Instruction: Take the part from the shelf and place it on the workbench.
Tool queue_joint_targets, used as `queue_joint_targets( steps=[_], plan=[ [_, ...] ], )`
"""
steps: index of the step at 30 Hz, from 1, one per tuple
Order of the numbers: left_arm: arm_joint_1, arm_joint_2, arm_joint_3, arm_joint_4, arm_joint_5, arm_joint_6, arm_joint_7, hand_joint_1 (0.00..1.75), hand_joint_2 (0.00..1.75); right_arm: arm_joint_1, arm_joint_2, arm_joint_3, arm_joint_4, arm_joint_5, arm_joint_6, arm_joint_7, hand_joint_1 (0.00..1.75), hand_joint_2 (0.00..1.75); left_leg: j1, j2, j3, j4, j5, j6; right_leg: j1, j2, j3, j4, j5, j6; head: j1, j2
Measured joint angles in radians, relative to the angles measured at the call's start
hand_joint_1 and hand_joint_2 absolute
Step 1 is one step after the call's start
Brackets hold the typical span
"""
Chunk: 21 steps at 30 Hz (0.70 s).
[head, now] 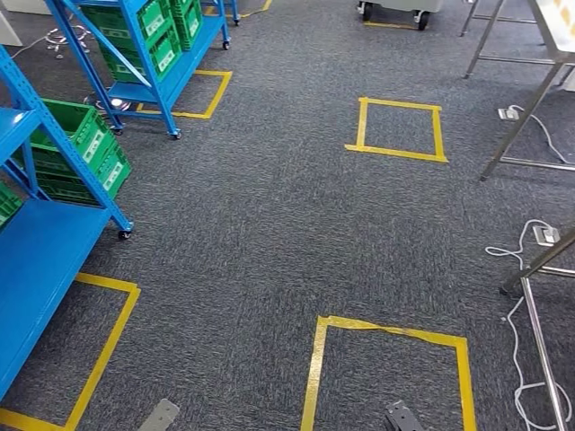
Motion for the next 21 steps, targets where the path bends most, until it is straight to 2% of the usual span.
queue_joint_targets(
  steps=[1,2,3,4,5,6,7,8,9,10,11,12,13,14,15,16,17,18,19,21],
  plan=[
    [-0.001,0.001,0.0,0.0,0.0,0.001,-0.002,0.0,0.0,0.0,0.001,0.0,0.0,0.0,0.0,-0.001,0.0,0.0,0.003,-0.014,-0.002,0.01,-0.007,-0.008,-0.007,0.024,0.039,-0.07,0.019,0.007,0.002,0.0],
    [-0.002,0.002,0.0,0.0,0.0,0.002,-0.004,0.0,0.0,0.0,0.001,0.0,0.001,0.0,0.001,-0.001,0.0,0.0,0.005,-0.027,-0.007,0.02,-0.013,-0.015,-0.013,0.045,0.067,-0.119,0.025,0.008,0.004,0.0],
    [-0.002,0.004,0.0,0.0,0.0,0.003,-0.005,0.0,0.0,-0.001,0.002,0.0,0.001,0.0,0.001,-0.001,0.0,0.0,0.006,-0.038,-0.014,0.029,-0.017,-0.021,-0.015,0.06,0.081,-0.141,0.018,0.005,0.004,0.0],
    [-0.001,0.004,0.0,0.0,0.0,0.004,-0.005,0.0,0.0,-0.002,0.002,0.0,0.001,0.0,0.002,-0.001,0.0,0.0,0.008,-0.047,-0.021,0.035,-0.019,-0.025,-0.014,0.062,0.084,-0.143,0.007,-0.003,0.004,0.0],
    [0.001,0.004,0.0,0.0,0.0,0.004,-0.006,0.0,0.0,-0.002,0.002,0.0,0.001,-0.001,0.002,-0.001,0.0,0.0,0.011,-0.056,-0.026,0.036,-0.022,-0.029,-0.012,0.053,0.084,-0.14,0.001,-0.014,0.002,0.0],
    [0.003,0.003,0.0,0.0,0.0,0.004,-0.008,0.0,0.0,-0.002,0.002,0.0,0.0,0.0,0.002,-0.001,0.0,0.0,0.013,-0.05,-0.029,0.04,-0.025,-0.033,-0.01,0.043,0.086,-0.14,-0.003,-0.022,0.0,0.0],
    [0.004,0.002,0.0,0.0,-0.001,0.005,-0.013,0.0,0.0,-0.002,0.002,0.0,-0.001,0.0,0.001,-0.002,0.0,0.0,0.013,-0.031,-0.038,0.057,-0.033,-0.037,-0.008,0.034,0.091,-0.141,-0.009,-0.031,-0.002,0.0],
    [0.002,0.001,0.0,0.0,-0.001,0.006,-0.019,0.0,0.0,-0.002,0.001,-0.001,-0.001,0.0,0.001,-0.003,0.0,0.0,0.012,-0.004,-0.06,0.096,-0.048,-0.041,-0.007,0.023,0.098,-0.143,-0.015,-0.038,-0.005,0.0],
    [0.0,0.001,-0.001,0.0,-0.002,0.007,-0.027,0.0,0.0,0.0,0.001,-0.001,-0.002,-0.001,0.001,-0.005,0.0,0.0,0.011,0.026,-0.098,0.159,-0.068,-0.043,-0.003,0.011,0.107,-0.146,-0.022,-0.045,-0.008,0.0],
    [-0.003,0.0,-0.001,0.0,-0.003,0.008,-0.034,0.0,0.0,0.003,-0.001,-0.001,-0.002,-0.002,0.001,-0.007,0.0,0.0,0.01,0.044,-0.148,0.238,-0.09,-0.044,0.0,-0.003,0.116,-0.147,-0.031,-0.048,-0.011,0.0],
    [-0.004,-0.002,-0.001,0.0,-0.004,0.01,-0.039,0.0,0.0,0.007,-0.002,-0.001,-0.002,-0.003,0.002,-0.01,0.0,0.0,0.01,0.05,-0.201,0.314,-0.107,-0.043,0.003,-0.017,0.126,-0.148,-0.04,-0.05,-0.011,0.0],
    [-0.002,-0.003,-0.001,0.0,-0.007,0.011,-0.042,0.0,0.0,0.011,-0.004,-0.001,-0.002,-0.004,0.003,-0.014,0.0,0.0,0.01,0.052,-0.244,0.367,-0.107,-0.041,0.007,-0.031,0.138,-0.149,-0.05,-0.051,-0.011,0.0],
    [0.002,-0.005,-0.001,0.0,-0.009,0.013,-0.047,0.0,0.0,0.015,-0.006,-0.001,-0.002,-0.005,0.005,-0.018,0.0,0.0,0.01,0.052,-0.269,0.382,-0.085,-0.037,0.01,-0.044,0.154,-0.149,-0.062,-0.051,-0.011,0.0],
    [0.006,-0.007,-0.001,0.0,-0.011,0.015,-0.053,0.0,0.0,0.018,-0.008,-0.002,-0.002,-0.005,0.006,-0.023,0.0,0.0,0.01,0.053,-0.274,0.357,-0.041,-0.031,0.012,-0.055,0.171,-0.15,-0.075,-0.05,-0.011,0.0],
    [0.009,-0.008,-0.001,0.0,-0.012,0.017,-0.062,0.0,0.0,0.019,-0.011,-0.002,-0.002,-0.006,0.007,-0.027,0.0,0.0,0.008,0.059,-0.262,0.302,0.016,-0.024,0.014,-0.067,0.191,-0.152,-0.089,-0.048,-0.011,0.0],
    [0.01,-0.01,-0.001,0.0,-0.013,0.019,-0.071,0.0,0.0,0.021,-0.013,-0.003,-0.002,-0.007,0.008,-0.032,0.0,0.0,0.002,0.081,-0.242,0.238,0.066,-0.016,0.015,-0.077,0.208,-0.155,-0.102,-0.046,-0.01,0.0],
    [0.009,-0.012,-0.001,0.0,-0.014,0.022,-0.078,0.0,0.0,0.022,-0.016,-0.003,-0.001,-0.007,0.009,-0.036,0.0,0.0,-0.007,0.107,-0.219,0.179,0.093,-0.01,0.018,-0.086,0.223,-0.159,-0.116,-0.041,-0.01,0.0],
    [0.007,-0.013,-0.001,0.0,-0.014,0.024,-0.084,0.0,0.0,0.024,-0.018,-0.004,-0.001,-0.007,0.009,-0.038,0.0,0.0,-0.015,0.13,-0.201,0.136,0.097,-0.005,0.02,-0.096,0.233,-0.165,-0.127,-0.037,-0.01,0.0],
    [0.005,-0.015,-0.001,0.0,-0.014,0.026,-0.088,0.0,0.0,0.026,-0.021,-0.005,-0.001,-0.007,0.009,-0.04,0.0,0.0,-0.023,0.144,-0.189,0.11,0.085,0.0,0.022,-0.105,0.246,-0.169,-0.133,-0.031,-0.009,0.0],
    [0.004,-0.017,-0.001,0.0,-0.014,0.031,-0.095,0.0,0.0,0.028,-0.025,-0.007,-0.001,-0.005,0.008,-0.044,0.0,0.0,-0.025,0.124,-0.17,0.086,0.054,0.01,0.021,-0.114,0.259,-0.162,-0.129,-0.017,-0.009,0.0]
  ],
)
